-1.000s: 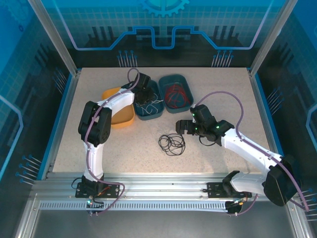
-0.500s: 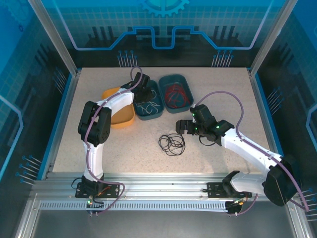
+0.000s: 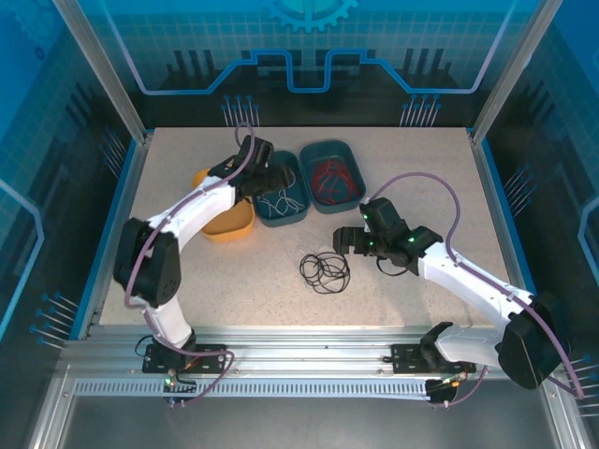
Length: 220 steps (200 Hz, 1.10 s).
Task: Untangle the cables
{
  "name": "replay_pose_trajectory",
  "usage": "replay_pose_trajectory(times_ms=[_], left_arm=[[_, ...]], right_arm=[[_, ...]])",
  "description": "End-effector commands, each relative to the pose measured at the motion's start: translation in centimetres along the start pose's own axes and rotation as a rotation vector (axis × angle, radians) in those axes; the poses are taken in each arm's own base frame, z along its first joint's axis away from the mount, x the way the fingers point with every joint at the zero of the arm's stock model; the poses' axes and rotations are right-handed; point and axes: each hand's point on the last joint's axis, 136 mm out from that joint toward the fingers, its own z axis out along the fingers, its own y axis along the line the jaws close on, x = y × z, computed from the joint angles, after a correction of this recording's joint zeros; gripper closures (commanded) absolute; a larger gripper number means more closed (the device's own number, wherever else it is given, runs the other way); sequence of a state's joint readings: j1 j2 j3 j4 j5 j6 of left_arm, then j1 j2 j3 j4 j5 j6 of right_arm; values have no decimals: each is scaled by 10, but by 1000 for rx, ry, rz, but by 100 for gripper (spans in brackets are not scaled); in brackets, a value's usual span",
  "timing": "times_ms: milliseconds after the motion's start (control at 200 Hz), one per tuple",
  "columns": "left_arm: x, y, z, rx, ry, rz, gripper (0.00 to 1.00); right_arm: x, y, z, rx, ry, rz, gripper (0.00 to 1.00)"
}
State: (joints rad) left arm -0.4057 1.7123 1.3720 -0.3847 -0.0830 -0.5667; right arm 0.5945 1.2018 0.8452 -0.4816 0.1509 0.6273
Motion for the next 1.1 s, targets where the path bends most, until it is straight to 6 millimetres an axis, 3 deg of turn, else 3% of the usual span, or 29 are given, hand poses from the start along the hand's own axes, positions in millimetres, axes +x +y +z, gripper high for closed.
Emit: replay_pose_trajectory(times_ms=[0, 195, 335, 460, 605, 830, 1096], left_arm=[[32, -4, -20, 3, 33, 51, 25], [99, -4, -40, 25, 91, 100, 6], [141, 0, -42, 9, 148, 68, 7], [165, 1, -37, -12, 181, 50, 15], [176, 1, -23, -28, 199, -7, 28], [172, 4, -4, -50, 152, -153, 48], [186, -6, 24, -43, 232, -209, 49]], right_arm=[[-1, -9, -10, 41, 9, 32, 7], [12, -19, -18, 71, 31, 43, 15], [17, -25, -18, 83, 22, 59, 14], [16, -26, -18, 88, 16, 59, 11], [17, -27, -15, 96, 20, 57, 9], [21, -27, -10, 91, 30, 64, 9], [20, -28, -6, 96, 34, 66, 5]])
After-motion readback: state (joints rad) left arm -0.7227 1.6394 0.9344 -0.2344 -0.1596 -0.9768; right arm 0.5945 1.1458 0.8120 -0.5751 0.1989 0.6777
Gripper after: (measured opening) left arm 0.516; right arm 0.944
